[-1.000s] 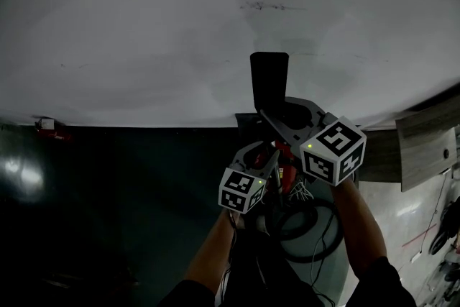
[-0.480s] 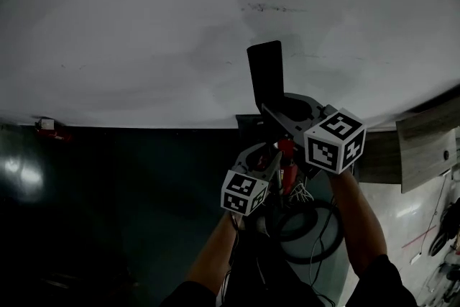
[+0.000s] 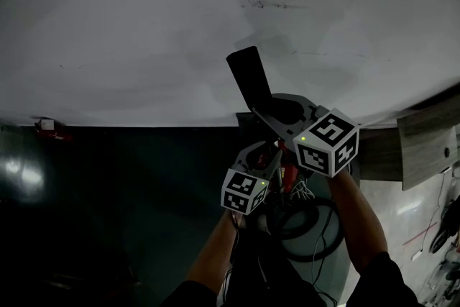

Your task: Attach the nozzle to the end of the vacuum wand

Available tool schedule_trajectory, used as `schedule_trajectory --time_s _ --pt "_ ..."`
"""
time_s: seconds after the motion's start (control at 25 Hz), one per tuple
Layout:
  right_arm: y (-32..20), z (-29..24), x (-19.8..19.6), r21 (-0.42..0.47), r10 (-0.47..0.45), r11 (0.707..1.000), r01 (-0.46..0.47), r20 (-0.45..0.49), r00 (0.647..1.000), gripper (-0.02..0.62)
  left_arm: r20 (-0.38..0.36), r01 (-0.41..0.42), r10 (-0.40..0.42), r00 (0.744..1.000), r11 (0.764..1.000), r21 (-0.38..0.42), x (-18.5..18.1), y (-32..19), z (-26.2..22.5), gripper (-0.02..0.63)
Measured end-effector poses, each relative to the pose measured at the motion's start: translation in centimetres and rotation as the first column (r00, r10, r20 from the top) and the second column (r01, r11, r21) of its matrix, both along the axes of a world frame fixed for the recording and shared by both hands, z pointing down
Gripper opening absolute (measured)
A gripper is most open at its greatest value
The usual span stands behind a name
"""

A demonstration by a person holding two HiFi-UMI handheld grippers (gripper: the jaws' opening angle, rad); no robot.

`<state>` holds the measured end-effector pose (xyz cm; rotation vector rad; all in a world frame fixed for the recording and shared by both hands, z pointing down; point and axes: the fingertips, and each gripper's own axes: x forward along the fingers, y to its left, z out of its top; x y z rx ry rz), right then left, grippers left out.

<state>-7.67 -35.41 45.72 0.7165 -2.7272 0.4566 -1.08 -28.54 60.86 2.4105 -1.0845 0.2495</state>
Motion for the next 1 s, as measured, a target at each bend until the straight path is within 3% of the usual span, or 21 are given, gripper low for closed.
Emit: schedule_trajectory --time_s 0.16,0.76,1.0 --pt "-1.0 0.4 1.0 -0.073 0.056 0.996 -0.051 0.064 0.996 0.092 -0.008 -0.005 0.005 1.000 1.000 0.001 -0.1 0.4 -0.1 0.138" --pt "-0.2 0.3 0.4 0.009 0.029 1.000 -0.029 0.053 0.998 0.095 -0.050 0.009 -0.009 0.999 1.000 -0.018 -0.5 -0.3 0.5 0.137" --pt "-0.2 -1.5 3.0 0.039 0.083 0.995 -0.089 0.132 0.988 0.138 -0.060 0.029 -0.031 0.998 0.999 -0.031 -1.0 -1.3 1.1 0.137"
